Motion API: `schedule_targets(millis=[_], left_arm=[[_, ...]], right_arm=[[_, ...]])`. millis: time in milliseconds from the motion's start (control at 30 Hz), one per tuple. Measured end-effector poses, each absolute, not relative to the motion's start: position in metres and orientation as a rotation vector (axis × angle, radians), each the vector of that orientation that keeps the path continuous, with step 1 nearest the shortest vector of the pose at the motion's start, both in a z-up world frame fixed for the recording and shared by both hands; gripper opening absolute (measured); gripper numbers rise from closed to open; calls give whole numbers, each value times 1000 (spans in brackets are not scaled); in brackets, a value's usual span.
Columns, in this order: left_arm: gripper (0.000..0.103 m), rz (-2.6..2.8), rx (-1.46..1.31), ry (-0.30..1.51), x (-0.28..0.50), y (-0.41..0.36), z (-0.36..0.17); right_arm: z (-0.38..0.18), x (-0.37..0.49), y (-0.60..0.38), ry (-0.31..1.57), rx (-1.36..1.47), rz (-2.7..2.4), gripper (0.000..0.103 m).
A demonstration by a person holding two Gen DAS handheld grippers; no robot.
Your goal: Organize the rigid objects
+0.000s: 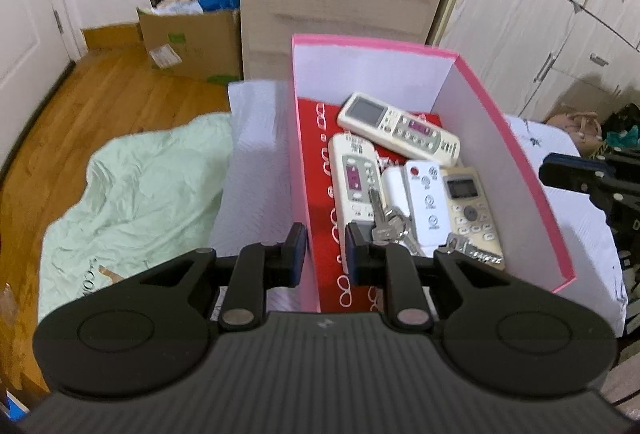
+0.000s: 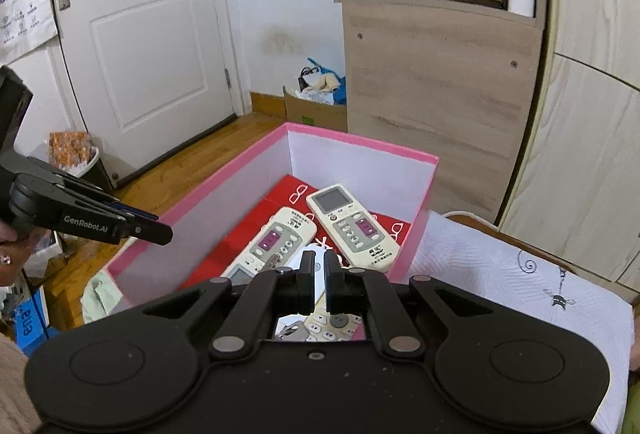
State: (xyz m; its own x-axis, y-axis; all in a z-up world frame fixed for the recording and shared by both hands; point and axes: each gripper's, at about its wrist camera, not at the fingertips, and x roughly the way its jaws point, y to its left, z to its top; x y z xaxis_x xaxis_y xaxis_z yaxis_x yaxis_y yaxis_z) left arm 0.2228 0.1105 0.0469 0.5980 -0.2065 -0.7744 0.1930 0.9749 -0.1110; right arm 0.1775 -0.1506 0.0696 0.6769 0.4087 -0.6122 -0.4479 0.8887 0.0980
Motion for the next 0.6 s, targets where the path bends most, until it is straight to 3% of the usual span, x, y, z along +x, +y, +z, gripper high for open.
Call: schedule_targets(millis=[233, 467, 600], left_arm=[[21, -250, -15, 801, 190, 97, 72], [22, -267, 5, 704, 141, 69, 81], [22, -275, 11, 668, 112, 55, 74]], right_arm=[[93, 148, -169, 614, 16, 429, 9], [103, 88, -196, 500, 95, 360, 23], [100, 63, -200, 459, 82, 307, 24]])
